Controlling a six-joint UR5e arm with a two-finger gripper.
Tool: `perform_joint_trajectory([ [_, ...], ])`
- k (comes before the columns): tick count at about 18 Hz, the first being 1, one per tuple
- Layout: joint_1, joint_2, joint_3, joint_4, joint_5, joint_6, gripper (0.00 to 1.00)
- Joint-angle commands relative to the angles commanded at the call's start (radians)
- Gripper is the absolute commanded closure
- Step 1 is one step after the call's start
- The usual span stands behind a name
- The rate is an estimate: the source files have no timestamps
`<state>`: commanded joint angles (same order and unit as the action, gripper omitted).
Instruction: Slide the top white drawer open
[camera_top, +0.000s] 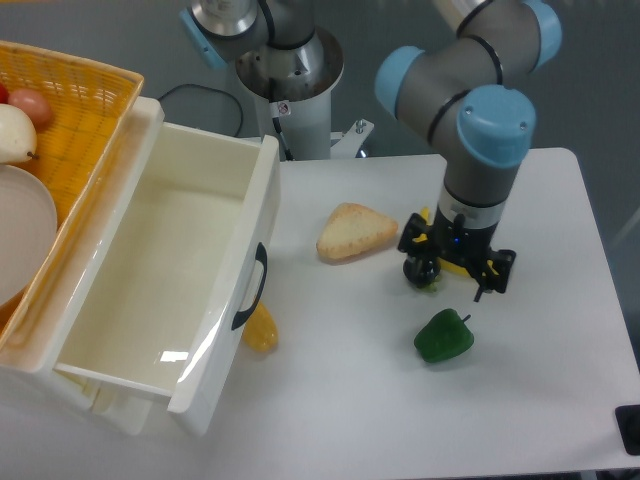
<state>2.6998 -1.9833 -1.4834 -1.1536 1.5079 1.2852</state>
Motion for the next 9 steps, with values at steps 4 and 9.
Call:
perform_joint_trajectory([
  [4, 0.002, -0.057, 0.008, 0.066, 0.006, 0.040, 0.00],
  [9, 0.012, -0.091, 0.020, 0.074, 0.052, 0.040, 0.00],
])
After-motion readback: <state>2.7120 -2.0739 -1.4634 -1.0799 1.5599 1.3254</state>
